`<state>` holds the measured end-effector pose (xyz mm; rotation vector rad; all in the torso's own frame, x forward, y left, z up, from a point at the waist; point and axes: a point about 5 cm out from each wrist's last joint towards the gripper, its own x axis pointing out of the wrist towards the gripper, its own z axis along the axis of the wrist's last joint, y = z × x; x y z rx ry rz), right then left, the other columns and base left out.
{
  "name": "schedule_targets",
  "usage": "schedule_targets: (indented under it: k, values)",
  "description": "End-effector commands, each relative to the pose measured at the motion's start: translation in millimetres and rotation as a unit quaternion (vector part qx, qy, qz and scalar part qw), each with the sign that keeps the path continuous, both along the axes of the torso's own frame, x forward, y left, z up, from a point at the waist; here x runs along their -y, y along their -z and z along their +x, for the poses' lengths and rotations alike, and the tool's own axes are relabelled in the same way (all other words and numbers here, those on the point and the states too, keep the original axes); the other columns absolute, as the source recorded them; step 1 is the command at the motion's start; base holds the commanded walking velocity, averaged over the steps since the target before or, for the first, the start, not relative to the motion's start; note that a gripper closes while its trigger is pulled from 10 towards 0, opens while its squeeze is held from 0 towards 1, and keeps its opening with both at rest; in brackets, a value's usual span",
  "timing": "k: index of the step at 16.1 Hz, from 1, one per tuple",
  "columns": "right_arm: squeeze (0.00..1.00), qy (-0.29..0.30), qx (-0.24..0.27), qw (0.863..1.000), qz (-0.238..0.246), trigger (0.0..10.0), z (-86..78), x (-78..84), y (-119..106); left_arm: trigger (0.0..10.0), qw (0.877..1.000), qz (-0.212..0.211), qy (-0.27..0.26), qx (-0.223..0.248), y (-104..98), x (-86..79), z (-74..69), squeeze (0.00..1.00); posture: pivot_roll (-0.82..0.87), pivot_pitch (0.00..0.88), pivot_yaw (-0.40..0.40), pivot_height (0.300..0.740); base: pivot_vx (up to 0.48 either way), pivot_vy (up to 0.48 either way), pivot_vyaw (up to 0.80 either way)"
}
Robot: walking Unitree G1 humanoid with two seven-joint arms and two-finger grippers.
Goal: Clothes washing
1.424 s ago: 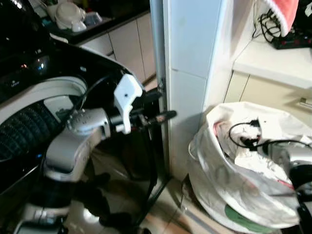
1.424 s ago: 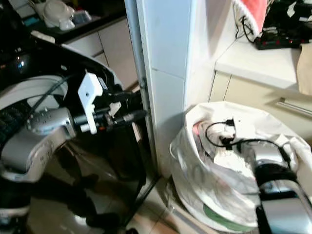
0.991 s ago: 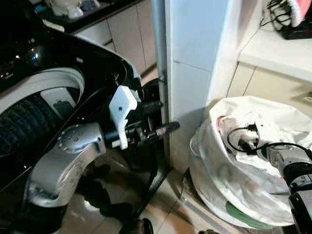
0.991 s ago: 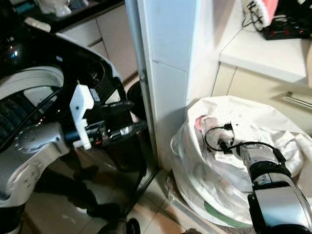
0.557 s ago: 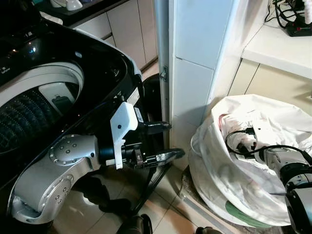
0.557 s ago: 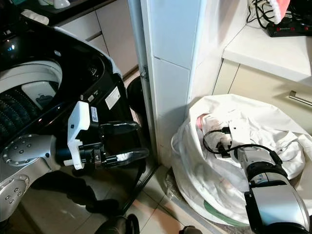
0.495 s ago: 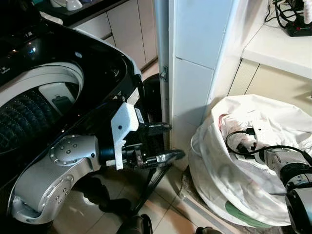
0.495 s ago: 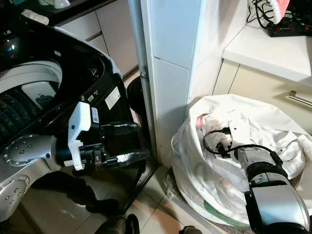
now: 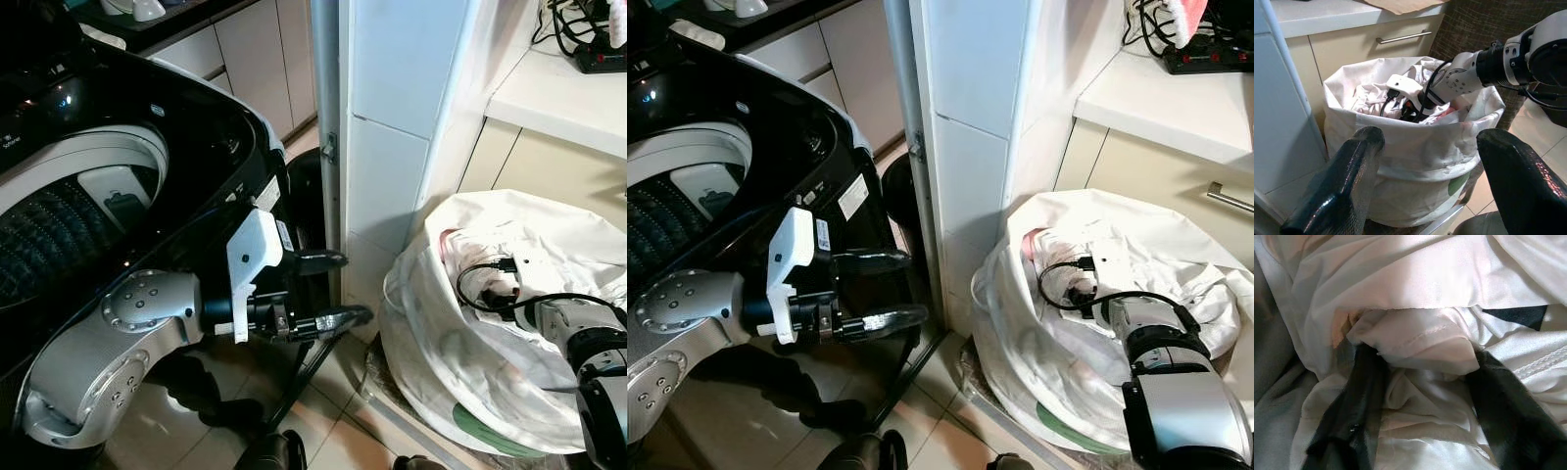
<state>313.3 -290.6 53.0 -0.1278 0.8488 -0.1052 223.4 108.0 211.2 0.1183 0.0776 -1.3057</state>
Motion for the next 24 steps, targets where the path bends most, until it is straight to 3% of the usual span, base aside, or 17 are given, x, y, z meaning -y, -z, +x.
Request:
schedule_targets:
  k: [1, 10, 15, 17, 18, 19, 21, 24]
  values:
    - [0.0, 0.008, -0.015, 1.0, 0.006, 0.0, -3.3, 1.5, 3, 10.0, 1.0, 0.009, 0.007, -0.008, 1, 0.1, -1.0, 0.0, 0.05, 0.109, 0.106, 0.74, 0.0, 0.0, 0.0]
    - [0.0, 0.021, -0.006, 1.0, 0.019, 0.0, -3.2, 3.3, 1, 10.0, 1.0, 0.009, 0.009, -0.014, 3, 0.6, -0.2, 0.0, 0.03, 0.084, 0.107, 0.74, 0.0, 0.0, 0.0]
    - [0.0, 0.039, 0.025, 0.997, 0.061, 0.0, 1.4, 8.2, -9, 10.0, 1.0, 0.003, -0.004, -0.008, 5, 3.6, 5.5, 0.0, 0.0, 0.053, 0.101, 0.74, 0.0, 0.0, 0.0]
    - [0.0, 0.008, 0.047, 0.996, 0.071, 0.0, 7.7, 18.9, -30, 10.0, 1.0, -0.006, -0.025, 0.001, 5, 3.5, 10.2, 0.0, -0.02, 0.042, 0.102, 0.74, 0.0, 0.0, 0.0]
    - [0.0, 0.008, 0.047, 0.996, 0.071, 0.0, 7.7, 18.9, -30, 10.0, 1.0, -0.006, -0.025, 0.001, 5, 3.5, 10.2, 0.0, -0.02, 0.042, 0.102, 0.74, 0.0, 0.0, 0.0]
    - [0.0, -0.017, 0.067, 0.993, 0.091, 0.0, 10.0, 28.0, -50, 10.0, 0.999, -0.021, -0.035, 0.005, 4, 4.9, 12.4, 0.0, -0.04, 0.039, 0.103, 0.74, 0.0, 0.0, 0.0]
    - [0.0, -0.037, 0.086, 0.989, 0.111, 0.0, 9.9, 32.0, -67, 10.0, 0.999, -0.029, -0.039, 0.008, 4, 6.3, 13.4, 0.0, -0.04, 0.038, 0.103, 0.74, 0.0, 0.0, 0.0]
    - [0.0, -0.13, 0.162, 0.964, 0.165, 0.0, -1.8, 26.4, -126, 10.0, 0.997, -0.059, -0.05, 0.031, -2, 12.9, 18.5, 0.0, -0.07, 0.033, 0.108, 0.74, 0.0, 0.0, 0.0]
